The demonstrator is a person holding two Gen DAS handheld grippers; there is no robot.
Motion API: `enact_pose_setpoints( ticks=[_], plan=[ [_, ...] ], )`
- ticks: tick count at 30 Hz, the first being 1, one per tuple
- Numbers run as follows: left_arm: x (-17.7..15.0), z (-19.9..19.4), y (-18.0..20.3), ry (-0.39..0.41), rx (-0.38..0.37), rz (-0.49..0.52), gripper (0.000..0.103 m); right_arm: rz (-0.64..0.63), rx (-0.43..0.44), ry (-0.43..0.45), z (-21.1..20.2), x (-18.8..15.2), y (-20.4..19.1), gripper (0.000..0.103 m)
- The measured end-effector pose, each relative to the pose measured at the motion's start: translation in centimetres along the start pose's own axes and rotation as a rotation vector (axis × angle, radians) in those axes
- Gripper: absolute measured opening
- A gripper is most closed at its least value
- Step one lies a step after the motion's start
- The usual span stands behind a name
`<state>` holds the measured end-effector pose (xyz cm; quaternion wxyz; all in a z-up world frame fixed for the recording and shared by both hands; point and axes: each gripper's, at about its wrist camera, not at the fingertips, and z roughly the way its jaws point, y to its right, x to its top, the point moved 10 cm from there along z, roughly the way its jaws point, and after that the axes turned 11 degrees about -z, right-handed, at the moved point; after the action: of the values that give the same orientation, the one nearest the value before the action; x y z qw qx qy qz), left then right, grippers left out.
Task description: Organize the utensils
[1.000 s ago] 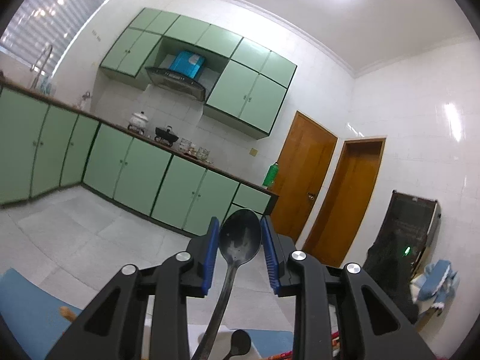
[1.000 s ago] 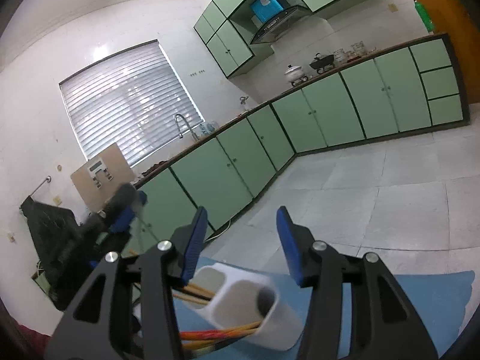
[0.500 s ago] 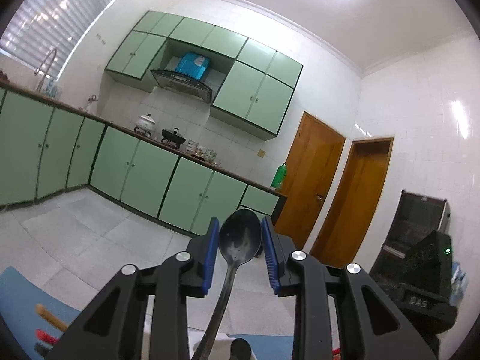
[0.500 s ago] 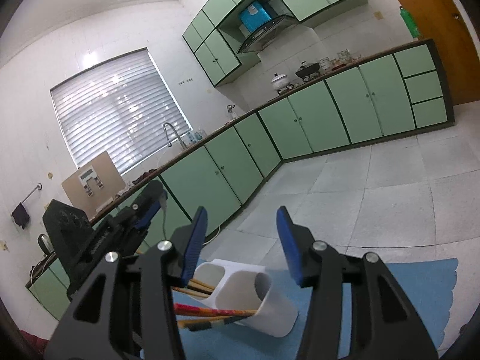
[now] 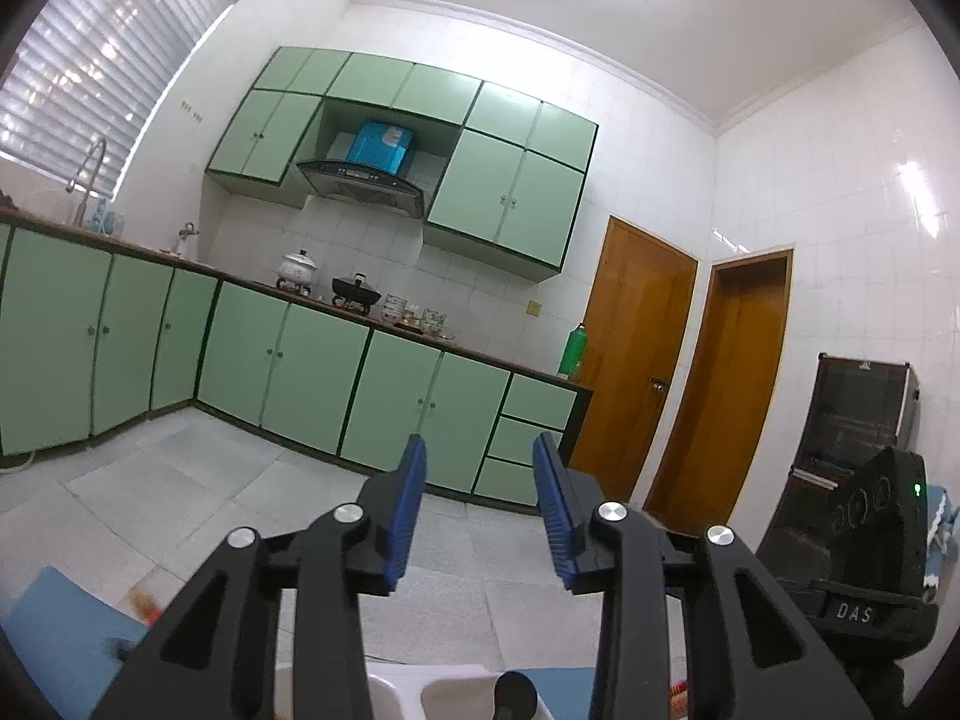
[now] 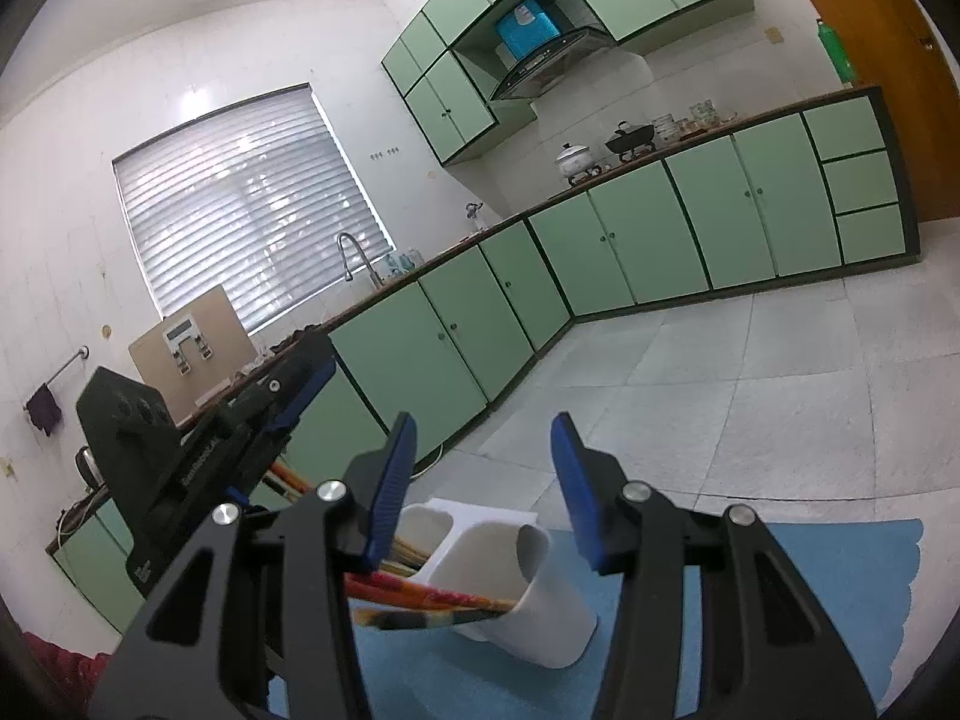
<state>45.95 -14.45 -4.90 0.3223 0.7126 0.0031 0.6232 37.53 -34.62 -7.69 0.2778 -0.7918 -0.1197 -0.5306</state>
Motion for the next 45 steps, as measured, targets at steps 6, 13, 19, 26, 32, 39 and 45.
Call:
enact_pose_setpoints(
  ticks=[6,13,19,26,32,39,45],
  plan=[
    [1.6,-2.6,0.7,0.004,-0.014,-0.019,0.043,-0.007,-0.005,0.001,-1.0,0.3,-1.2,0.046],
    [2.6,-8.9,0.7,0.0,0.041,0.019,0.056,-0.027,-0.097,0.013,-4.8,-0.5,-2.3,0.052],
    [0.6,-15.0,-0.4,-0.078,0.153,0.04,0.074,-0.085,-0.264,0.019,-9.9,-2.4,-4.5,0.084],
    [-1.1,-22.0,-0.4,-0.134,0.293,0.074,0.097,-0.076,-0.358,-0.031,-14.4,-5.8,-8.8,0.095],
    [-1.7,-26.3,1.3,-0.183,0.35,0.108,0.097,-0.136,-0.428,-0.087,-16.7,-7.7,-13.3,0.098],
    [-1.2,-29.8,2.8,-0.2,0.361,0.118,0.097,-0.186,-0.427,-0.127,-18.0,-8.5,-18.0,0.098],
    [-0.3,-32.5,3.2,-0.192,0.374,0.135,0.097,-0.2,-0.413,-0.14,-19.1,-8.4,-20.0,0.098]
  ],
)
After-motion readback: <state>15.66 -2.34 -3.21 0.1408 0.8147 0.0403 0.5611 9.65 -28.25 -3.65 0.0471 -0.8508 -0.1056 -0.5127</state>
